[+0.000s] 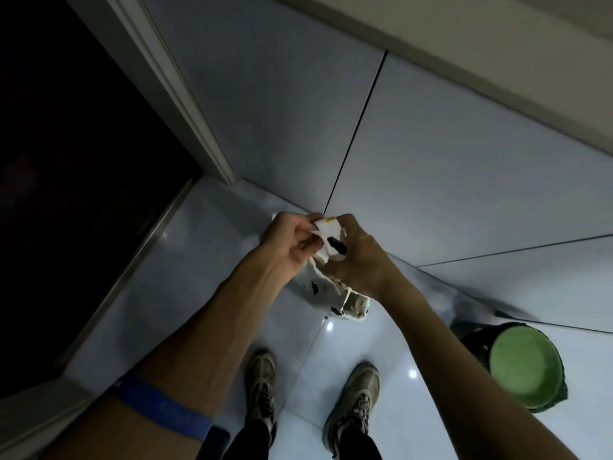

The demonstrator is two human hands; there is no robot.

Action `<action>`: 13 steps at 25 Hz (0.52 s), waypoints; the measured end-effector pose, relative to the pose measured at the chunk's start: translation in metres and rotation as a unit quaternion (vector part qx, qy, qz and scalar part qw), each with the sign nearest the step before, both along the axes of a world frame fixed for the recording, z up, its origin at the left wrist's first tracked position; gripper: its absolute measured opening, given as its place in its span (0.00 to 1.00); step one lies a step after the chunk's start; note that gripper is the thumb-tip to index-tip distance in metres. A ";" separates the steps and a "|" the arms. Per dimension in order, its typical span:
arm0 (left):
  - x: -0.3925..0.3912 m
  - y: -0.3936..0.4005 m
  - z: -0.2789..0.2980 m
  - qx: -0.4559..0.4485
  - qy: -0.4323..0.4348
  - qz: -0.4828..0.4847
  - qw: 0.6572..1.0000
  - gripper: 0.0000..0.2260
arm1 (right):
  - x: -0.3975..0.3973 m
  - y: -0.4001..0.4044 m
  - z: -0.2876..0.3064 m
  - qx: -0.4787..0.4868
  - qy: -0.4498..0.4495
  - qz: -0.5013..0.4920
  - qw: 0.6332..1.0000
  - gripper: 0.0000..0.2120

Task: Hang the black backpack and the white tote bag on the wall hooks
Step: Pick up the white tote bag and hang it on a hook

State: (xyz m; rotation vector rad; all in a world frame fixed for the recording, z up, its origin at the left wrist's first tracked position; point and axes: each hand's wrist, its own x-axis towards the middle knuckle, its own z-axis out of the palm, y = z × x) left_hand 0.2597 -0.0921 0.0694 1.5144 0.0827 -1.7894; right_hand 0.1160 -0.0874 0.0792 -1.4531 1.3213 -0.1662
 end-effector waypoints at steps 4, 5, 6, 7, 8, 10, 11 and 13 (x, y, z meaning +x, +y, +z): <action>0.005 -0.002 0.064 -0.061 0.026 0.003 0.998 0.13 | -0.009 -0.013 0.078 -0.038 -0.054 -0.065 0.996 0.15; 0.011 -0.003 0.089 -0.106 -0.028 -0.083 0.990 0.14 | -0.009 -0.018 0.107 -0.059 -0.056 -0.046 0.996 0.14; 0.019 -0.006 0.117 -0.168 -0.137 -0.225 0.950 0.14 | -0.006 -0.021 0.141 -0.077 -0.053 -0.018 0.995 0.13; 0.026 -0.010 0.148 -0.224 -0.276 -0.369 0.859 0.12 | -0.003 -0.023 0.177 -0.096 -0.043 0.011 0.994 0.13; 0.032 -0.015 0.183 -0.267 -0.407 -0.459 0.743 0.09 | 0.000 -0.024 0.214 -0.120 -0.031 0.039 0.991 0.15; 0.042 -0.025 0.253 -0.340 -0.536 -0.470 0.613 0.09 | 0.005 -0.025 0.287 -0.161 -0.025 0.079 0.983 0.18; 0.045 -0.028 0.283 -0.383 -0.536 -0.442 0.609 0.11 | 0.005 -0.024 0.324 -0.180 -0.024 0.088 0.979 0.18; 0.043 -0.029 0.340 -0.463 -0.412 -0.395 0.678 0.10 | 0.000 -0.020 0.391 -0.216 -0.033 0.097 0.971 0.16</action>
